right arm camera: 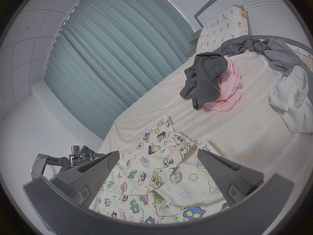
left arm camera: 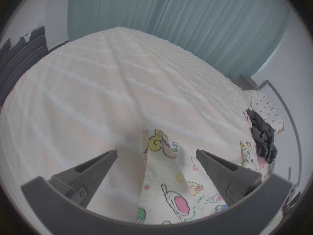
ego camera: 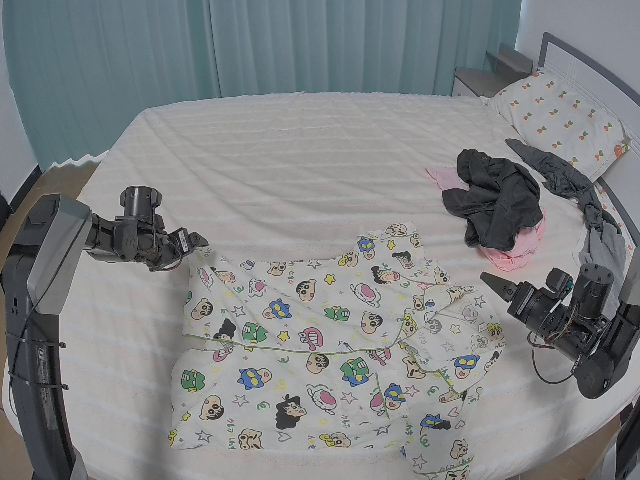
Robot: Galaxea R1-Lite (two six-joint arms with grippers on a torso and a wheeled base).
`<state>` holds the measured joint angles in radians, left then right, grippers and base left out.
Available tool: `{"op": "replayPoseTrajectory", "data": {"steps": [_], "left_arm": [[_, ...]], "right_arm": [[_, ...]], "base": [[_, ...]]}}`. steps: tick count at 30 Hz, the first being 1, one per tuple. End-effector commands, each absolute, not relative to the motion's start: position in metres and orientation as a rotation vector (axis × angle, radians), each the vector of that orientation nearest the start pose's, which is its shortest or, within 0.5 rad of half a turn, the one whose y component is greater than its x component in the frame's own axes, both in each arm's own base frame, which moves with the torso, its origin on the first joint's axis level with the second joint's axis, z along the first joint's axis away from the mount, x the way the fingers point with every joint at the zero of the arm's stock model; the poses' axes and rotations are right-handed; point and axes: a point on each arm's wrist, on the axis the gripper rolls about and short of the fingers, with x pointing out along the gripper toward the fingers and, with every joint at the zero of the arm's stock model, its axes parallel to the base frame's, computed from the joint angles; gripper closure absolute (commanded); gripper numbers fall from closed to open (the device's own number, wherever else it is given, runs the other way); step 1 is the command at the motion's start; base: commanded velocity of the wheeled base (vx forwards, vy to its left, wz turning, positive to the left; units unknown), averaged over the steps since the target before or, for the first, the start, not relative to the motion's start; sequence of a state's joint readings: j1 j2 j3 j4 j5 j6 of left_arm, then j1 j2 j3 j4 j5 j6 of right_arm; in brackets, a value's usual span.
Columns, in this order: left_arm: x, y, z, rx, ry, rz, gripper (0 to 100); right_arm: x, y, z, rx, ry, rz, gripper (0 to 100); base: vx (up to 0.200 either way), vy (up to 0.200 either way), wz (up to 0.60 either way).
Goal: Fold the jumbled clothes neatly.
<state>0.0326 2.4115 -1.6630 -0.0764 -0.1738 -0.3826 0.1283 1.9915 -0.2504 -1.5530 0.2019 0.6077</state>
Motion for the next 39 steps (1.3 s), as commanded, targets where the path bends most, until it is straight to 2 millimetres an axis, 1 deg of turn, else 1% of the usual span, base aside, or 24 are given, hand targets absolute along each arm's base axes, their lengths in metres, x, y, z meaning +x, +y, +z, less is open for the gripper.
{"op": "replayPoseTrajectory", "data": {"steps": [1,2,3,5,6,7,8,10,11,12,14,15,16,17,18,20,23,25,26,29,34,37,39], "left_arm": [[0.454,0.013,0.109,-0.521,0.695,0.010,0],[0.439,0.012,0.115,-0.541,0.714,0.003,0],[0.412,0.010,0.124,-0.557,0.747,-0.026,0],[0.385,0.008,0.126,-0.578,0.787,-0.062,0],[0.364,0.005,0.127,-0.589,0.804,-0.089,0],[0.351,0.003,0.126,-0.595,0.818,-0.100,0],[0.333,0.000,0.123,-0.597,0.832,-0.111,0],[0.296,-0.013,0.110,-0.580,0.857,-0.147,0],[0.287,-0.016,0.107,-0.575,0.857,-0.156,0],[0.269,-0.022,0.101,-0.564,0.848,-0.179,0],[0.253,-0.028,0.096,-0.564,0.843,-0.201,0],[0.241,-0.034,0.092,-0.578,0.841,-0.219,0],[0.241,-0.034,0.092,-0.578,0.841,-0.219,0],[0.226,-0.044,0.089,-0.625,0.830,-0.235,0],[0.225,-0.045,0.089,-0.632,0.828,-0.235,0],[0.210,-0.053,0.087,-0.712,0.849,-0.215,0],[0.197,-0.060,0.083,-0.752,0.884,-0.185,0],[0.191,-0.063,0.079,-0.778,0.913,-0.170,0],[0.191,-0.063,0.079,-0.778,0.913,-0.170,0],[0.190,-0.064,0.077,-0.835,0.935,-0.140,0],[0.190,-0.064,0.076,-0.867,0.942,-0.118,0],[0.192,-0.065,0.075,-0.890,0.947,-0.095,0],[0.200,-0.066,0.068,-0.905,0.943,-0.017,0]], "right_arm": [[0.263,0.039,0.071,0.607,0.273,0.265,0],[0.262,0.038,0.074,0.605,0.265,0.267,0],[0.259,0.038,0.076,0.605,0.261,0.270,0],[0.255,0.042,0.076,0.603,0.273,0.286,0],[0.253,0.046,0.075,0.600,0.280,0.300,0],[0.253,0.048,0.075,0.597,0.284,0.307,0],[0.252,0.049,0.075,0.592,0.287,0.310,0],[0.247,0.050,0.075,0.589,0.296,0.312,0],[0.244,0.050,0.074,0.589,0.304,0.311,0],[0.237,0.051,0.075,0.588,0.315,0.317,0],[0.231,0.052,0.075,0.588,0.327,0.321,0],[0.225,0.053,0.073,0.585,0.349,0.322,0],[0.225,0.053,0.073,0.585,0.349,0.322,0],[0.215,0.056,0.068,0.580,0.391,0.331,0],[0.214,0.056,0.068,0.580,0.396,0.331,0],[0.210,0.055,0.065,0.572,0.417,0.325,0],[0.209,0.055,0.066,0.572,0.409,0.324,0],[0.208,0.055,0.066,0.573,0.414,0.326,0],[0.208,0.055,0.066,0.573,0.414,0.326,0],[0.206,0.055,0.054,0.568,0.477,0.307,0],[0.206,0.056,0.043,0.562,0.533,0.296,0],[0.205,0.059,0.040,0.558,0.551,0.302,0],[0.205,0.061,0.037,0.557,0.570,0.305,0]], "base": [[0.000,0.000,0.00],[0.000,0.000,0.00],[0.000,0.000,0.00],[0.000,0.000,0.00],[0.000,0.000,0.00],[0.000,0.000,0.00],[0.000,0.000,0.00],[0.000,0.000,0.00],[0.000,0.000,0.00],[0.000,0.000,0.00],[-0.100,0.000,0.00],[-0.200,0.000,0.00],[-0.200,0.000,0.00],[-0.200,0.000,0.00],[-0.200,0.000,0.00],[-0.200,0.000,0.00],[-0.200,0.000,0.00],[-0.200,0.000,0.00],[-0.200,0.000,0.00],[-0.200,0.000,0.00],[-0.200,0.000,0.00],[-0.200,0.000,0.00],[0.000,0.000,0.00]]}}
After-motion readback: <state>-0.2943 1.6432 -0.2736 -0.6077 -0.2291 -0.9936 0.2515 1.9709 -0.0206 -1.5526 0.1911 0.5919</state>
